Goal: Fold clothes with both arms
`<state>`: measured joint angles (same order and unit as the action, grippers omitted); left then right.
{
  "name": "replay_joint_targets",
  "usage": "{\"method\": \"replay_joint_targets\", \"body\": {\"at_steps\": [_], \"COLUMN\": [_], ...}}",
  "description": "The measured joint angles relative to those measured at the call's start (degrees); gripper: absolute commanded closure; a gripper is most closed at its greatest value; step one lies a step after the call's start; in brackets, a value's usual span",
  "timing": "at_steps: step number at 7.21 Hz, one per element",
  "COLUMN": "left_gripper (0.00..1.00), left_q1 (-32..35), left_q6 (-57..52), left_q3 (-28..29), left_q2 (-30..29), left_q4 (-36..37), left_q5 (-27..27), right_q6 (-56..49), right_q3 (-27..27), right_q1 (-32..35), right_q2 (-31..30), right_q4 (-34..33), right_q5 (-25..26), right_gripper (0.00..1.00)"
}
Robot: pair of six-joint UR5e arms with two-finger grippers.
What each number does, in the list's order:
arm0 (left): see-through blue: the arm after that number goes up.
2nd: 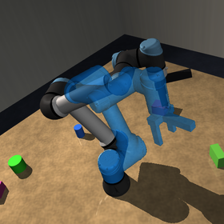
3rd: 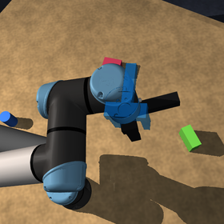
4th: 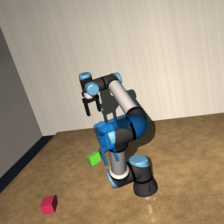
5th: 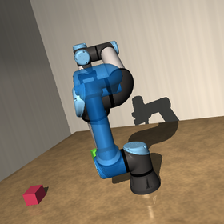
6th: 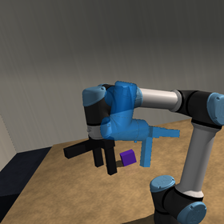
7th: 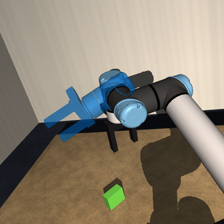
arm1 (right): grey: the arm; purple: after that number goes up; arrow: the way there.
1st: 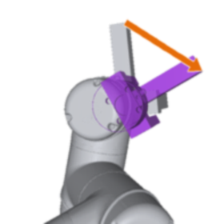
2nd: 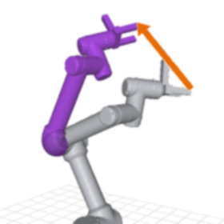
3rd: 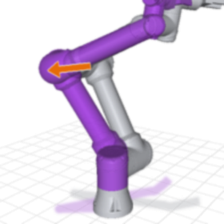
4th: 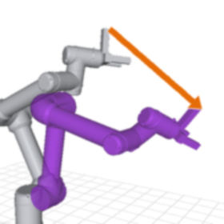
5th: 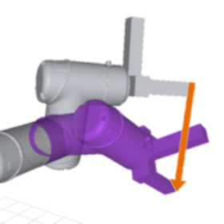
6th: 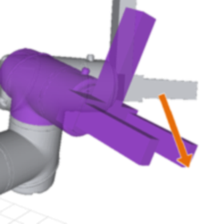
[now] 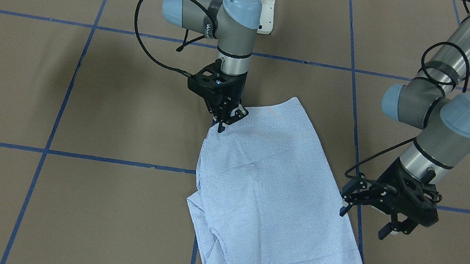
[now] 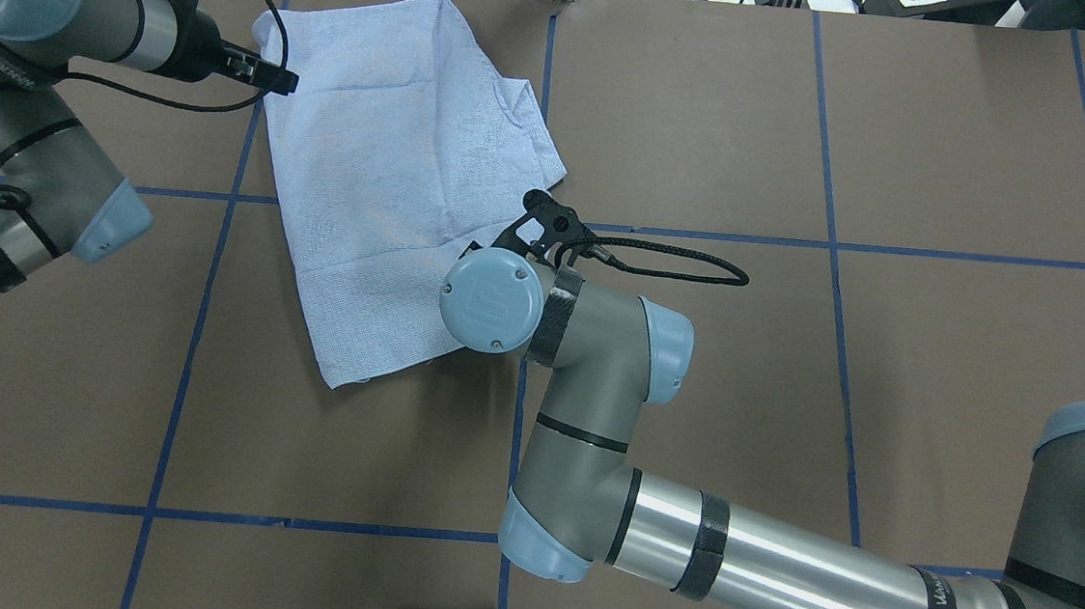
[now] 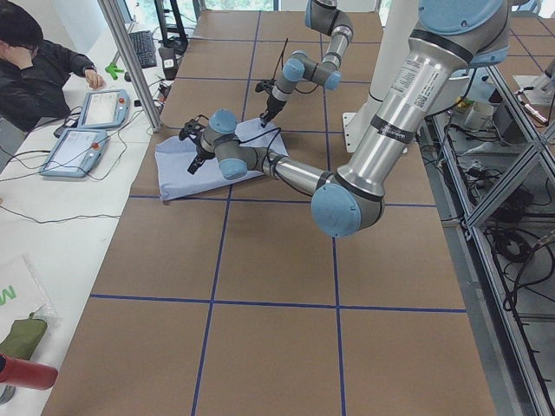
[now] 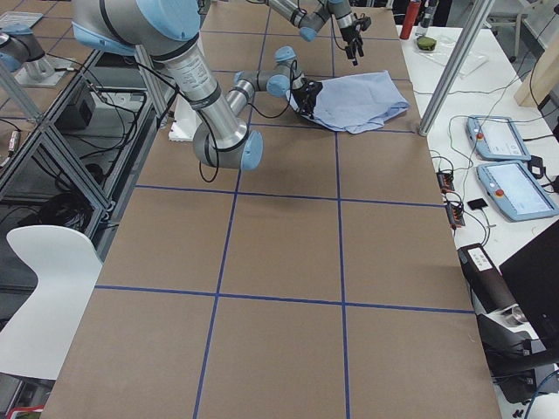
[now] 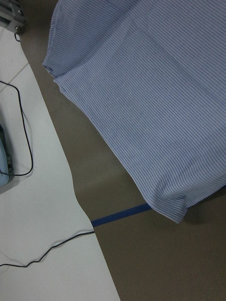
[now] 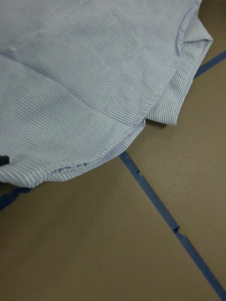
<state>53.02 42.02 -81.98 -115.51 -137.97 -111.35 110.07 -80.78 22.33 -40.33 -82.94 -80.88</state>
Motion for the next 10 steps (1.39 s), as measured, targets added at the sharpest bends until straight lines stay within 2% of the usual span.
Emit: {"method": "replay_joint_targets", "body": {"at_steps": [2, 3, 4, 5, 7, 8, 10], "left_gripper": [0.0, 0.0, 0.0, 0.03, 0.21, 0.26, 0.28], "left_q1": [-7.3, -12.1, -17.6, -22.9, -28.9, -29.8, -30.6], "left_q6": [11.3, 16.5, 22.2, 27.8, 36.7, 40.1, 45.0], "left_q3": [-15.2, -21.6, -25.1, -26.1, -23.6, -21.0, -17.9], "left_q2": [10.6, 15.8, 19.1, 20.3, 18.9, 17.1, 14.2], "left_q4": [0.0, 0.1, 0.2, 0.4, 0.5, 0.5, 0.5], "left_q5": [0.4, 3.7, 8.4, 13.1, 19.8, 21.7, 22.7], "right_q6": [0.0, 0.0, -0.1, -0.1, -0.1, -0.1, -0.1], "right_q3": [-0.3, -0.3, -0.3, -0.3, -0.5, -0.6, -0.9], "right_q1": [0.1, 0.1, 0.1, 0.1, 0.1, 0.1, 0.1], "right_q2": [-0.1, -0.3, -0.4, -0.4, -0.4, -0.5, -0.5], "right_q4": [0.1, 0.2, 0.2, 0.3, 0.3, 0.3, 0.3], "right_q5": [0.1, 0.4, 0.6, 0.7, 0.8, 0.8, 0.9], "right_gripper": [1.0, 1.0, 1.0, 1.0, 1.0, 1.0, 1.0]}}
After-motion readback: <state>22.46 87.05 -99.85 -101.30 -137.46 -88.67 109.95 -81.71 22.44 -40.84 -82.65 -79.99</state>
